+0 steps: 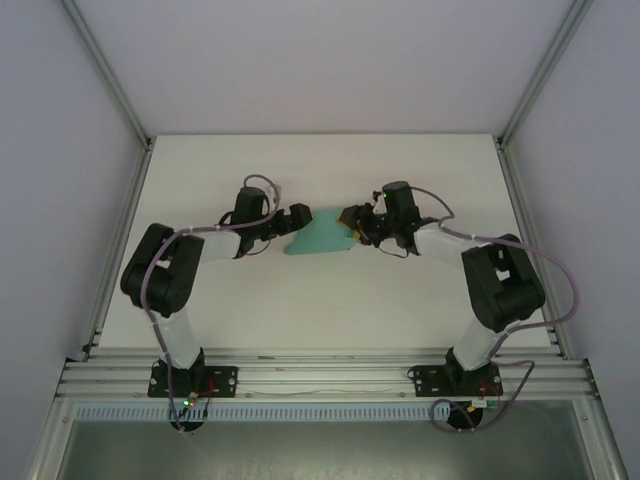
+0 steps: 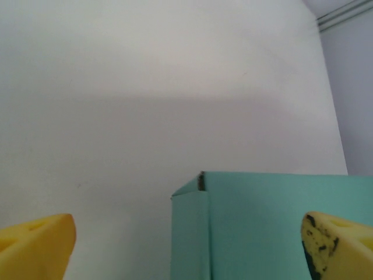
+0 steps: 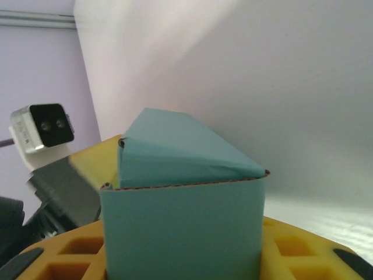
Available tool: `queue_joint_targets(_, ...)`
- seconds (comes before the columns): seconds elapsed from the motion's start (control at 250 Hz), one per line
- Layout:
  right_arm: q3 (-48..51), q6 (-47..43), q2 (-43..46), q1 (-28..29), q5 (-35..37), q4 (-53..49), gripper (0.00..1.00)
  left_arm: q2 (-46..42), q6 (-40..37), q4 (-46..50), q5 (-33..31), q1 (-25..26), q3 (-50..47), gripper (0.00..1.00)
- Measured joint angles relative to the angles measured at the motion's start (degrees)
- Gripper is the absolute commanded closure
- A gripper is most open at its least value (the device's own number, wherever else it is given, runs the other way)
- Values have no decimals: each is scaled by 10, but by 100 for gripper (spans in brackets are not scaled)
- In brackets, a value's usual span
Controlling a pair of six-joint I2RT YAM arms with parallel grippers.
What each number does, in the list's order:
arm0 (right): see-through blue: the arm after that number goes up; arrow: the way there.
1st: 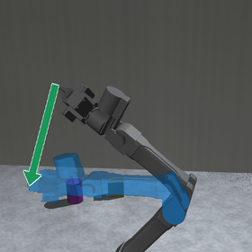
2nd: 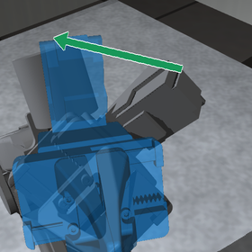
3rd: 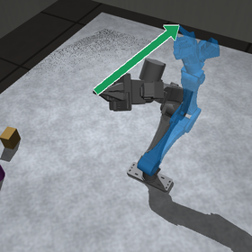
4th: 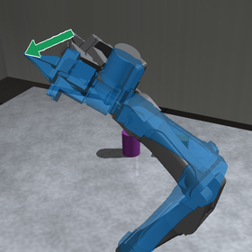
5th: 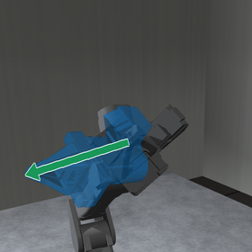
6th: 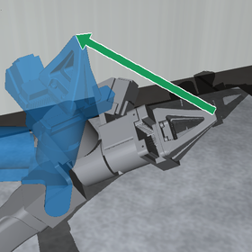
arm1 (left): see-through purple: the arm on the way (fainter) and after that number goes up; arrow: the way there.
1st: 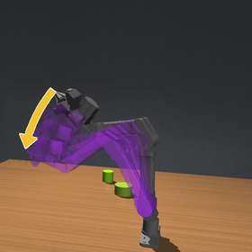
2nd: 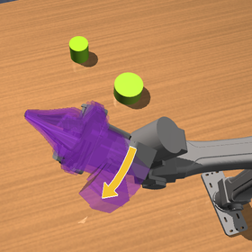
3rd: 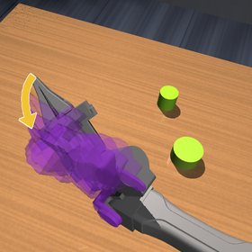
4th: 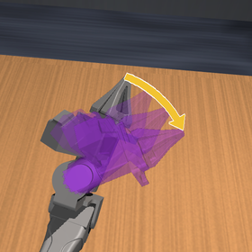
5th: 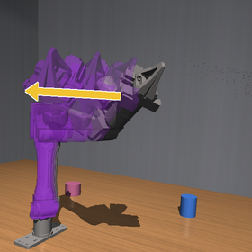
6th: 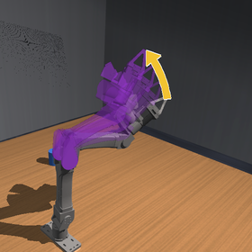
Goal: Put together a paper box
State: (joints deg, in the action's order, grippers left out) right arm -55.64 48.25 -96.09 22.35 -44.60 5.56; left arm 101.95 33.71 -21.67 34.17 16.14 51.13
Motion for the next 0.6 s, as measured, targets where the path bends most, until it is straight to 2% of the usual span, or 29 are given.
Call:
queue_joint_targets(0.164,-94,20,14,-23,-12,-134,69,-88,-150,71,-34,12,65,0)
queue_joint_targets(0.28,-137,52,11,-56,-55,-230,76,-130,-319,163,-15,44,131,0)
queue_joint_targets(0.452,-146,125,-16,-82,-150,-317,83,-144,-577,344,-2,122,199,0)
queue_joint_targets(0.6,-170,141,-50,-80,-198,-409,82,-144,-705,435,-2,154,196,0)
